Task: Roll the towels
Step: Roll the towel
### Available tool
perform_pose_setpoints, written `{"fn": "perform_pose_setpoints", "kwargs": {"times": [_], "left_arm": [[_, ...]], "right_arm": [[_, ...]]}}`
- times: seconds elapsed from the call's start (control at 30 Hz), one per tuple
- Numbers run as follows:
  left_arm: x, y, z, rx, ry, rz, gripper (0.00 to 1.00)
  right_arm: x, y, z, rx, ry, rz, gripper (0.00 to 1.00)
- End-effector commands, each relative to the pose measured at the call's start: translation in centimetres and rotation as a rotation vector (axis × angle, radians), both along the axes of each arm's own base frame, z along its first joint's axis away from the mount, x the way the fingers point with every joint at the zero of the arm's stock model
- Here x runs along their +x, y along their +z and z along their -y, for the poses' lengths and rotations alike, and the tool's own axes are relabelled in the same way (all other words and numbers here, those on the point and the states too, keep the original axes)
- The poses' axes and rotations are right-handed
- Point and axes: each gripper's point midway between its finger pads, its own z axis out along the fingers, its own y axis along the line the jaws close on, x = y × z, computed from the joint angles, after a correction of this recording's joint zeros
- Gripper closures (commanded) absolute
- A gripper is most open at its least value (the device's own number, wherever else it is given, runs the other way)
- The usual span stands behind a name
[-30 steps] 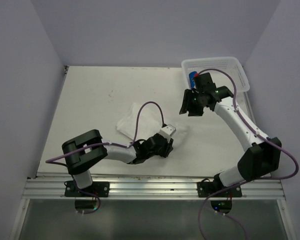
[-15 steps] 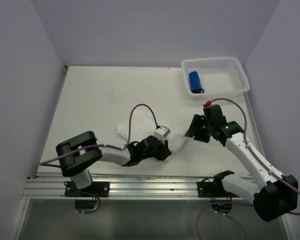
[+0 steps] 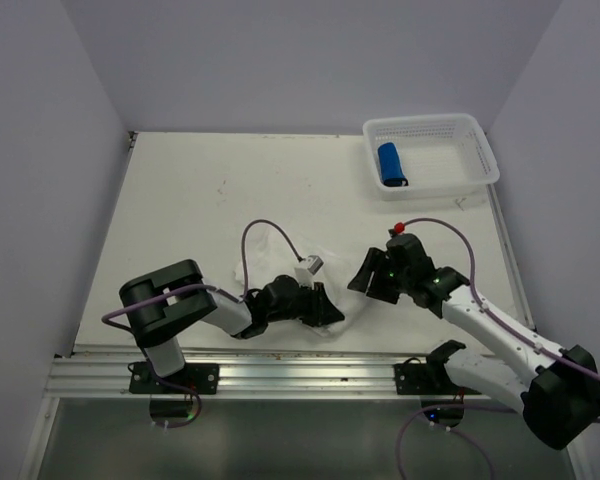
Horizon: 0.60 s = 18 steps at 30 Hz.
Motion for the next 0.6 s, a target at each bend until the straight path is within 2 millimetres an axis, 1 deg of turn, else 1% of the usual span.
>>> {"fn": "perform_pose_setpoints", "kwargs": {"times": [0.0, 0.03, 0.13, 0.17, 0.2, 0.33, 0.4, 0.47, 0.53, 0.57], "left_arm": [[-1.7, -0.1, -0.3, -0.054, -0.02, -0.105, 0.9], [-1.7, 0.0, -0.4, -0.062, -0.016, -0.108, 0.9], [-1.6, 0.0, -0.9, -0.068, 0.005, -0.122, 0.91], [-1.5, 0.1, -0.9, -0.072, 0.01, -0.125, 0.91], [-1.4, 0.0, -1.2, -0.066, 0.019, -0.126, 0.91], [-1.1, -0.2, -1.8, -0.054, 0.047, -0.126, 0.92], [-0.9, -0.2, -2.0, -0.051, 0.06, -0.127, 0.92], [-0.8, 0.2, -2.1, -0.061, 0.068, -0.128, 0.92], [-0.8, 0.2, -2.2, -0.064, 0.075, -0.131, 0.92], [-0.7, 0.5, -2.1, -0.076, 0.079, -0.133, 0.92]], "right_arm": [[1.1, -0.1, -1.3, 0.002, -0.038, 0.039, 0.39], [0.9, -0.7, -1.2, -0.018, -0.045, 0.014, 0.39], [0.6, -1.3, -0.3, -0.073, -0.066, -0.015, 0.36], [0.3, -1.1, 0.1, -0.084, -0.072, -0.017, 0.32], [0.3, -1.0, 0.3, -0.089, -0.08, -0.01, 0.3], [-0.2, 0.3, 1.3, -0.086, -0.102, 0.029, 0.29], [-0.8, 0.5, 1.7, -0.091, -0.103, 0.027, 0.28], [-1.6, -0.1, 2.0, -0.093, -0.098, 0.001, 0.28], [-2.0, -0.6, 1.8, -0.074, -0.104, -0.023, 0.28], [-2.2, -1.2, 1.7, -0.062, -0.108, -0.031, 0.28]]}}
